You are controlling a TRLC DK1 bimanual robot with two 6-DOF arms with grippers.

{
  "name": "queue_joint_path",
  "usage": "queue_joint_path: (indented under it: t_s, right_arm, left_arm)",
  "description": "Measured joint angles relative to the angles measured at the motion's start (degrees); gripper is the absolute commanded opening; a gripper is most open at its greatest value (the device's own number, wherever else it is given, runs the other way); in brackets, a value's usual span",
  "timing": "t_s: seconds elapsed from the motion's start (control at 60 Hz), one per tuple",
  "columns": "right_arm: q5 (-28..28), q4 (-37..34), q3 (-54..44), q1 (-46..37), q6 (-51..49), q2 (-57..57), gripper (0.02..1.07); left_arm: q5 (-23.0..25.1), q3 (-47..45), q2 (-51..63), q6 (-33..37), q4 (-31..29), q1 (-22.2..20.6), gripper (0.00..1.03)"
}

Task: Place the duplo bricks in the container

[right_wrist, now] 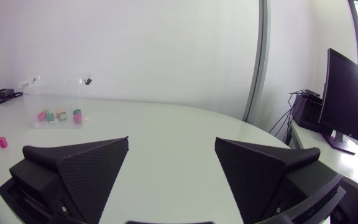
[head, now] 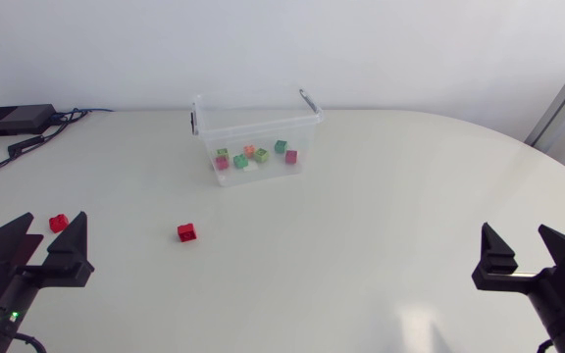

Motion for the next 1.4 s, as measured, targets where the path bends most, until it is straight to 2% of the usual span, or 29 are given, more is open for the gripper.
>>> queue_joint_path:
  t_s: [0.35,0.5,0.633,0.717,0.833,0.967,1.083,1.233,1.4]
  right_arm:
    - [0.0,0.0,0.0,0.0,0.0,0.0,1.03]
    - [0.0,0.0,0.0,0.0,0.0,0.0,1.03]
    - [0.0,0.0,0.0,0.0,0.0,0.0,1.03]
    - [0.0,0.0,0.0,0.0,0.0,0.0,1.03]
    - [0.0,-0.1,0.0,0.0,0.0,0.0,1.03]
    - [0.0,-0.1,0.0,0.0,0.0,0.0,1.03]
    - [0.0,-0.1,0.0,0.0,0.0,0.0,1.03]
    - [0.0,-0.1,0.0,0.0,0.0,0.0,1.03]
    - [0.0,-0.1,0.0,0.0,0.0,0.0,1.03]
  left_arm:
    - [0.0,0.0,0.0,0.0,0.1,-1.1,0.99]
    - [-0.1,0.4,0.0,-1.2,0.6,-1.3,0.94]
    - [-0.1,6.1,4.5,-1.9,1.1,-0.3,0.95]
    - [-0.2,13.3,13.0,-2.4,1.4,2.2,0.97]
    - [1.2,25.4,28.2,-3.5,1.4,8.5,0.98]
    - [6.5,39.1,46.0,-5.2,-4.3,15.1,0.98]
    - [7.2,48.4,59.6,-5.6,-8.3,18.5,0.98]
    - [7.2,55.9,71.9,-5.3,-12.5,22.7,0.96]
    - [7.0,58.7,84.0,0.1,-13.9,28.2,0.93]
